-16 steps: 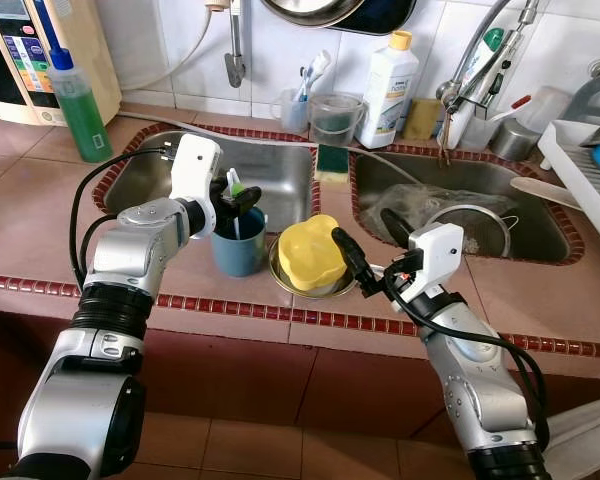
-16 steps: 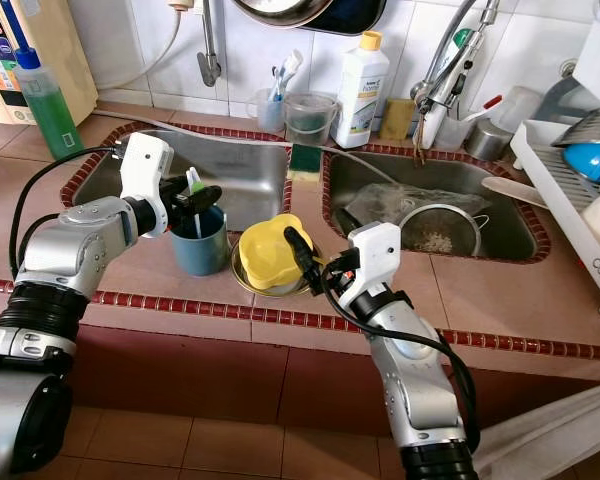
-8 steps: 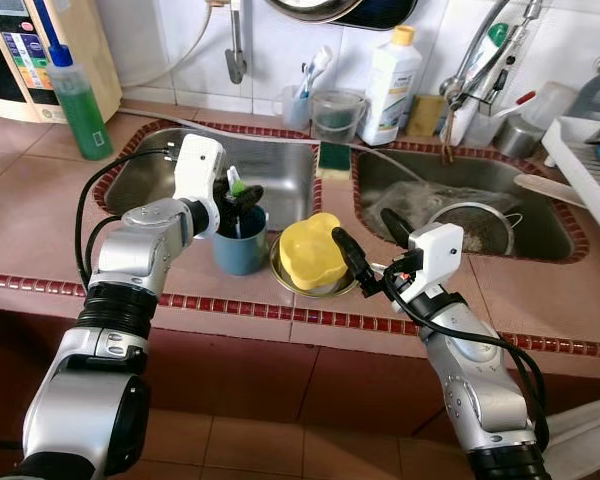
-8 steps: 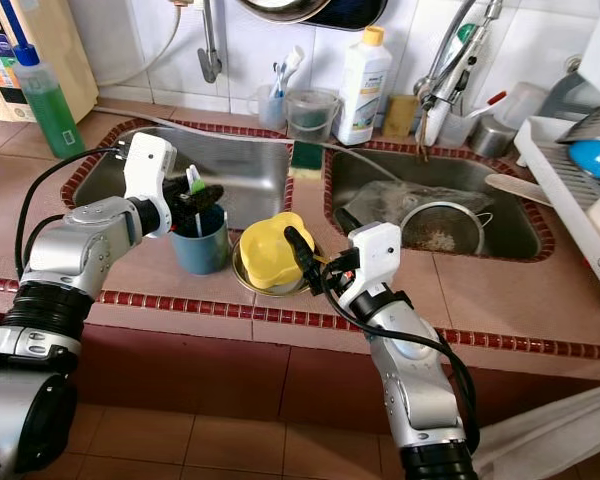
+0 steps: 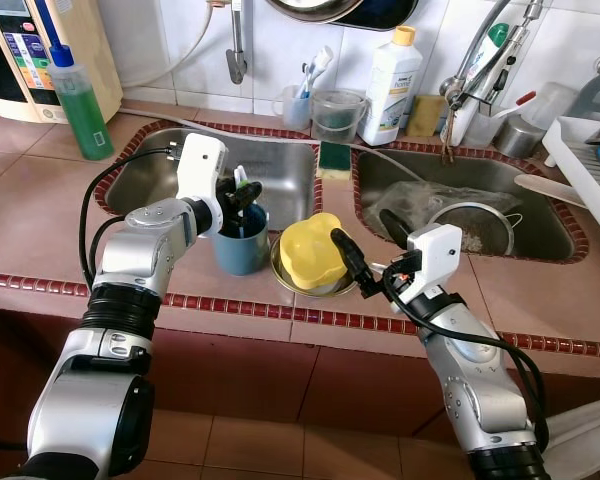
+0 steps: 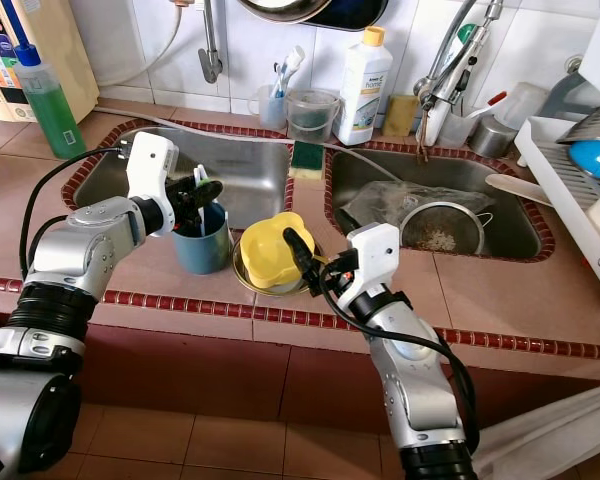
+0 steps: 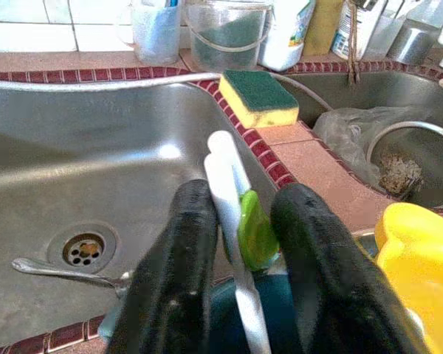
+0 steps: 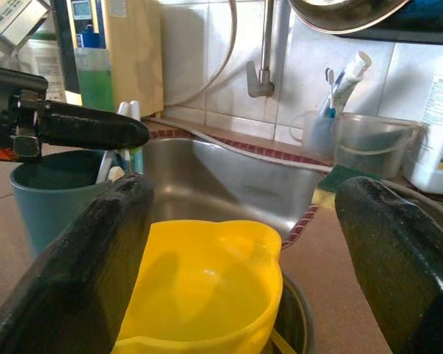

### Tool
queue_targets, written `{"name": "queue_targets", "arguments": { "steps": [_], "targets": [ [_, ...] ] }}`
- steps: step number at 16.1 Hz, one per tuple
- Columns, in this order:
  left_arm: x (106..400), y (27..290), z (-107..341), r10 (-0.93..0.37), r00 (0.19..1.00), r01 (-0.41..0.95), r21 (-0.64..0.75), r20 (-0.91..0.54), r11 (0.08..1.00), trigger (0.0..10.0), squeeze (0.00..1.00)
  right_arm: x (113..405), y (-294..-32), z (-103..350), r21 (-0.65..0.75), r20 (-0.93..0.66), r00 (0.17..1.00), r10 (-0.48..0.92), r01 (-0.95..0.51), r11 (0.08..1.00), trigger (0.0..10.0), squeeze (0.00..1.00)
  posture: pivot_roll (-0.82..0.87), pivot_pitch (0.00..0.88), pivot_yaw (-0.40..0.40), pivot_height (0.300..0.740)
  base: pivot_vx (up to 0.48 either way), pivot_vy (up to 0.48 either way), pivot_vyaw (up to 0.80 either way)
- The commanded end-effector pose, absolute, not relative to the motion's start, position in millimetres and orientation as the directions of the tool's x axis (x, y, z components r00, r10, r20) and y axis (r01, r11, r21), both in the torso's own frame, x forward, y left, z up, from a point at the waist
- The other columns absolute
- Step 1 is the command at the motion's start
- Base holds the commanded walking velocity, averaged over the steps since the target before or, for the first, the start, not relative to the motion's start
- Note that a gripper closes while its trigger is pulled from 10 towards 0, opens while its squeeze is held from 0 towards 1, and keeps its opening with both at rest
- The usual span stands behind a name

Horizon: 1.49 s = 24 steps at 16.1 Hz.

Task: Kitchen organization

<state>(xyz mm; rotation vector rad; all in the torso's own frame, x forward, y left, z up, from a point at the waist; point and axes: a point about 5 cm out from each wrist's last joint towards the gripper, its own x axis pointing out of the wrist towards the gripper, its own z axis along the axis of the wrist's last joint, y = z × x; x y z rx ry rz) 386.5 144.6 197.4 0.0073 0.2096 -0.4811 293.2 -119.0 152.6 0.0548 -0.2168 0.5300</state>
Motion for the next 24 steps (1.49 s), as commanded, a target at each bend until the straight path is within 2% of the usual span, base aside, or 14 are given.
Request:
{"name": "queue_targets", "arguments": {
  "steps": [1, 14, 19, 20, 21, 22, 24],
  "targets": [
    [387, 143, 204, -0.465, 0.867, 0.466, -0.039, -0.177, 0.884, 0.0, 0.0, 295, -120, 157, -0.024, 0.225, 0.837, 0.499, -0.507, 0.862, 10.0, 0.0, -0.03, 0.0, -0.027, 0.74, 0.0, 0.0, 0.0],
    [387, 145, 205, -0.468, 0.868, 0.469, -0.032, -0.167, 0.883, 0.0, 0.0, 296, -120, 155, -0.044, 0.213, 0.829, 0.517, -0.52, 0.853, 10.0, 0.0, -0.02, 0.0, -0.034, 0.74, 0.0, 0.0, 0.0],
    [390, 153, 217, -0.457, 0.877, 0.462, 0.003, -0.149, 0.887, 0.0, 0.0, 298, -119, 155, -0.047, 0.213, 0.83, 0.515, -0.518, 0.854, 10.0, 0.0, -0.02, 0.0, -0.032, 0.74, 0.0, 0.0, 0.0],
    [390, 155, 223, -0.458, 0.877, 0.465, 0.012, -0.143, 0.885, 4.1, 0.0, 298, -119, 155, -0.046, 0.214, 0.831, 0.513, -0.516, 0.855, 10.0, 0.0, -0.02, 0.0, -0.031, 0.74, 0.0, 0.0, 0.0],
    [389, 157, 225, -0.461, 0.875, 0.469, 0.023, -0.147, 0.883, 9.6, 0.0, 298, -119, 155, -0.044, 0.214, 0.832, 0.512, -0.516, 0.856, 10.0, 0.0, -0.02, 0.0, -0.033, 0.74, 0.0, 0.0, 0.0],
    [389, 158, 229, -0.463, 0.874, 0.471, 0.024, -0.144, 0.882, 10.0, 0.0, 299, -119, 155, -0.043, 0.215, 0.832, 0.512, -0.515, 0.856, 10.0, 0.0, -0.01, 0.0, -0.034, 0.74, 0.0, 0.0, 0.0],
    [388, 162, 236, -0.468, 0.875, 0.474, 0.02, -0.126, 0.881, 10.0, 0.0, 300, -118, 155, -0.042, 0.216, 0.83, 0.514, -0.518, 0.854, 10.0, 0.0, -0.01, 0.0, -0.037, 0.74, 0.0, 0.0, 0.0]
  ]
}}
